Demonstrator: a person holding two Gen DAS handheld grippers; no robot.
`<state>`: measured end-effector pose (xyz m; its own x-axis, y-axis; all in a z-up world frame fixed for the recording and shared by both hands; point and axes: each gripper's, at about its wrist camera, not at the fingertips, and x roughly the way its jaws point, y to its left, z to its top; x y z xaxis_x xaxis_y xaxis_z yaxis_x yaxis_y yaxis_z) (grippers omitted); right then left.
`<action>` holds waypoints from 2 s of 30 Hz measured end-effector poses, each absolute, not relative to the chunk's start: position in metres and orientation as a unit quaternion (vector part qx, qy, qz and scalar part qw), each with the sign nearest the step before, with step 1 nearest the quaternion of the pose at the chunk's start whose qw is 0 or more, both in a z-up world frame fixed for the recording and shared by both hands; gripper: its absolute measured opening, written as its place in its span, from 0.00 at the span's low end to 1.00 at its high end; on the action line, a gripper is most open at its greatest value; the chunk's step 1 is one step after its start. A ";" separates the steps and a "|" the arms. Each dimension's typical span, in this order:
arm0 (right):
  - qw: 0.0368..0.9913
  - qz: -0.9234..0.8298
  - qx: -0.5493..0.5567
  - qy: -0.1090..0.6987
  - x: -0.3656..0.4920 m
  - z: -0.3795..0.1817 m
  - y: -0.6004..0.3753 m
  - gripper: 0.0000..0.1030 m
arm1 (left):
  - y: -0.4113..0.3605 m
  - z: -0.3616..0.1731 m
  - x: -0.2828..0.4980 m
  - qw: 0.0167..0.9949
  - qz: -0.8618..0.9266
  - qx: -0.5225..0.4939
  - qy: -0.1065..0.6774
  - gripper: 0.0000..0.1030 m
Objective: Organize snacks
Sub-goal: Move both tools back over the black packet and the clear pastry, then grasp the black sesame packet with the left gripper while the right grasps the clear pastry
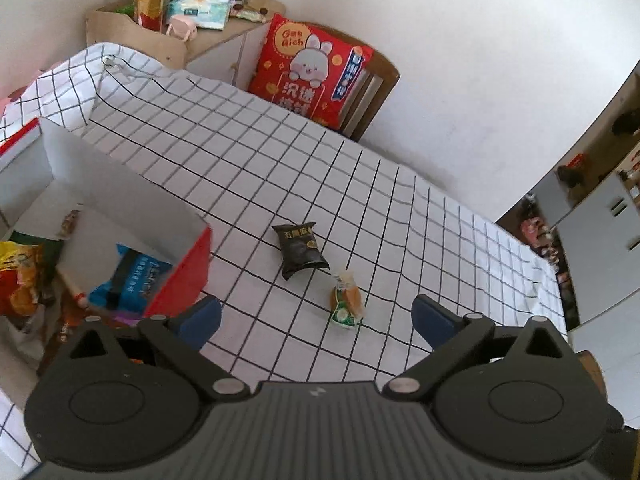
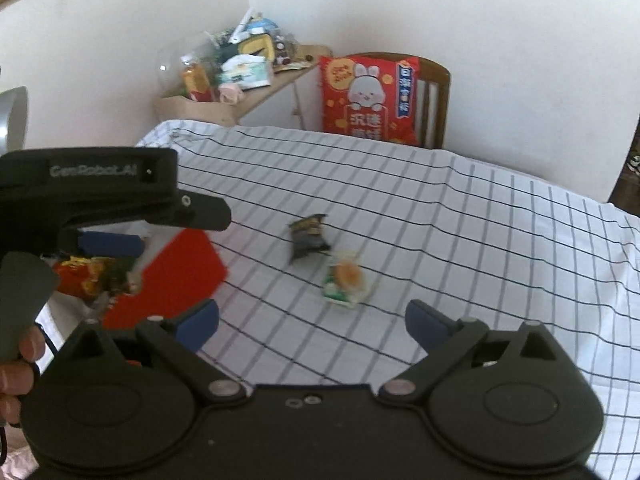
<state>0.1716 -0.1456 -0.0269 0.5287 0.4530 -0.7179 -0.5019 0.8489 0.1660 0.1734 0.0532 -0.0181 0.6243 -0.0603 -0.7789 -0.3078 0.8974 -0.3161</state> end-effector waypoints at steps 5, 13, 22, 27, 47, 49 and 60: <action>0.873 0.264 -0.038 0.409 0.192 -0.043 -0.155 0.96 | 0.044 -0.034 0.202 0.865 0.082 -0.215 0.446 0.99; 0.867 0.257 -0.044 0.425 0.225 -0.069 -0.148 0.92 | 0.047 -0.067 0.252 0.844 0.101 -0.221 0.478 0.98; 0.854 0.262 -0.047 0.447 0.258 -0.100 -0.123 0.84 | 0.060 -0.105 0.296 0.819 0.123 -0.225 0.513 0.95; 0.846 0.269 -0.056 0.457 0.273 -0.111 -0.108 0.79 | 0.067 -0.125 0.316 0.803 0.133 -0.237 0.531 0.81; 0.830 0.285 -0.069 0.475 0.289 -0.136 -0.084 0.44 | 0.069 -0.151 0.333 0.794 0.127 -0.237 0.545 0.45; 0.830 0.284 -0.066 0.476 0.288 -0.133 -0.084 0.41 | 0.070 -0.151 0.331 0.796 0.125 -0.237 0.543 0.44; 0.839 0.275 -0.056 0.465 0.279 -0.118 -0.093 0.05 | 0.065 -0.137 0.311 0.808 0.113 -0.230 0.531 0.40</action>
